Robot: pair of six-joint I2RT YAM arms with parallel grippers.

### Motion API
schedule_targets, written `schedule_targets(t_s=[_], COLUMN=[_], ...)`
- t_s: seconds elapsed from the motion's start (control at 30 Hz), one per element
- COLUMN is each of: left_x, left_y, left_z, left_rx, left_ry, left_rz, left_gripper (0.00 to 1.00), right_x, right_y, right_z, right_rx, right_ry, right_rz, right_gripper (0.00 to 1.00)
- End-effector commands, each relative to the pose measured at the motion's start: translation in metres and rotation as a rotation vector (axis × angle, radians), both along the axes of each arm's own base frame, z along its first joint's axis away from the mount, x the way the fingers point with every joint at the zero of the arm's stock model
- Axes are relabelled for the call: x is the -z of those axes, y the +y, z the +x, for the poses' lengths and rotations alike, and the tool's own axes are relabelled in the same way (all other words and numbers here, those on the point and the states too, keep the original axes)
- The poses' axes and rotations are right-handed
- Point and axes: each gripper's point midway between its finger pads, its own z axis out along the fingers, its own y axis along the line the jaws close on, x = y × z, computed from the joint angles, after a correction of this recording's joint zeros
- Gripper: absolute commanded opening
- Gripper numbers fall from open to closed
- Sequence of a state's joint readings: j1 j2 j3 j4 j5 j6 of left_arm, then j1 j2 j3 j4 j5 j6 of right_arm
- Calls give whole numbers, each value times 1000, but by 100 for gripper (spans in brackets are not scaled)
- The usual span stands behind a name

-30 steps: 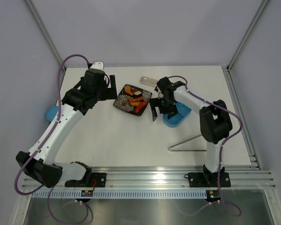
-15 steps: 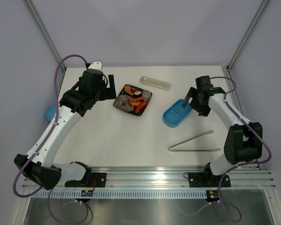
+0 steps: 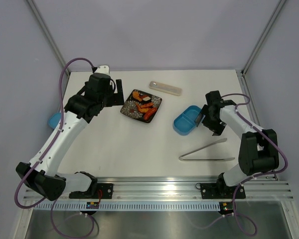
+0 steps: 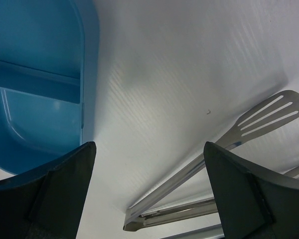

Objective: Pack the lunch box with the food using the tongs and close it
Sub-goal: Move the packing box to the center of the board.

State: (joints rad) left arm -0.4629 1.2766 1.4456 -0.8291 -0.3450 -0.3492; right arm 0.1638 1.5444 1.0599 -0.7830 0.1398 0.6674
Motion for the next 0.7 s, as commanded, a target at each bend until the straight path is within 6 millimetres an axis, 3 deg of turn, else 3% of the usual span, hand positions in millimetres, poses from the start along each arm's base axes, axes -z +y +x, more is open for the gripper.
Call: schedule_targets(t_s=[0.0, 0.13, 0.3, 0.43, 0.53, 0.67], left_x=[-10, -10, -10, -12, -11, -11], left_y=[1, 2, 1, -2, -2, -4], left_z=[9, 11, 15, 18, 18, 19], left_rx=[-24, -29, -23, -12, -6, 0], left_ry=[-45, -44, -43, -46, -40, -37], left_rz=[-12, -2, 8, 11, 17, 17], left_gripper=[99, 99, 99, 99, 99, 99], right_x=[2, 13, 18, 7, 2, -8], right_y=[-7, -2, 9, 20, 26, 24], right_z=[9, 21, 53, 91, 109, 104], right_rx=[41, 23, -10, -37, -59, -62], right_ry=[-4, 32, 5, -49, -71, -66], right_rz=[-48, -41, -10, 19, 34, 27], right_gripper=[96, 96, 96, 97, 97, 98])
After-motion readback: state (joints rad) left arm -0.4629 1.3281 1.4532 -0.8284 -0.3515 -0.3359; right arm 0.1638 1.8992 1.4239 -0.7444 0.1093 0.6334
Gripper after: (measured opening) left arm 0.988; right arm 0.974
